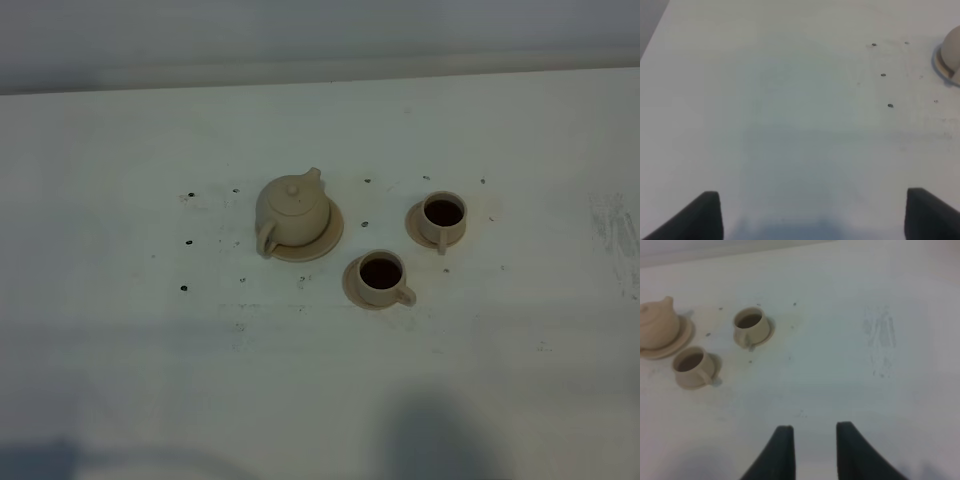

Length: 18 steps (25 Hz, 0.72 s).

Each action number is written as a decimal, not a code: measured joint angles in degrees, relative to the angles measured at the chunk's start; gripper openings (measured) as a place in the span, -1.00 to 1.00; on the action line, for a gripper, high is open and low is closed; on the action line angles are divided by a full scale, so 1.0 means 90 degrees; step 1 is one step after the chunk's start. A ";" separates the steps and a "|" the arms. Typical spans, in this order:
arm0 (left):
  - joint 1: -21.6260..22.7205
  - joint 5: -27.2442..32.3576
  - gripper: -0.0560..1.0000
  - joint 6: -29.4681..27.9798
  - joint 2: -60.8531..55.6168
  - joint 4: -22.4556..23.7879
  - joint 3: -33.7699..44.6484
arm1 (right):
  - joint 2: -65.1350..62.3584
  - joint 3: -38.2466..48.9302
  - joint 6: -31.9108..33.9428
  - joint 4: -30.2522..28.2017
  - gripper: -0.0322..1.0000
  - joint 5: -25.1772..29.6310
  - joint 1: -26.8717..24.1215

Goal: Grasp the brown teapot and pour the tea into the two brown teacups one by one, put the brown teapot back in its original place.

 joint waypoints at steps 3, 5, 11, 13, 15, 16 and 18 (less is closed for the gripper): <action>0.0000 0.0000 0.48 0.0000 0.0000 0.0000 0.0000 | 0.0000 0.0000 0.0000 0.0000 -0.48 0.0000 0.0000; 0.0000 0.0000 0.48 0.0000 0.0000 0.0000 0.0000 | 0.0000 0.0000 0.0000 0.0000 -0.48 0.0000 0.0000; 0.0000 0.0000 0.48 0.0000 0.0000 0.0000 0.0000 | 0.0000 0.0000 0.0000 0.0000 -0.48 0.0000 0.0000; 0.0000 0.0000 0.48 0.0000 0.0000 0.0000 0.0000 | 0.0000 0.0000 0.0000 0.0000 -0.48 0.0000 0.0000; 0.0000 0.0000 0.48 0.0000 0.0000 0.0000 0.0000 | 0.0000 0.0000 0.0000 0.0000 -0.48 0.0000 0.0000; 0.0000 0.0000 0.48 0.0000 0.0000 0.0000 0.0000 | 0.0000 0.0000 0.0000 0.0000 -0.48 0.0000 0.0000; 0.0000 0.0000 0.48 0.0000 0.0000 0.0000 0.0000 | 0.0000 0.0000 0.0000 0.0000 -0.48 0.0000 0.0000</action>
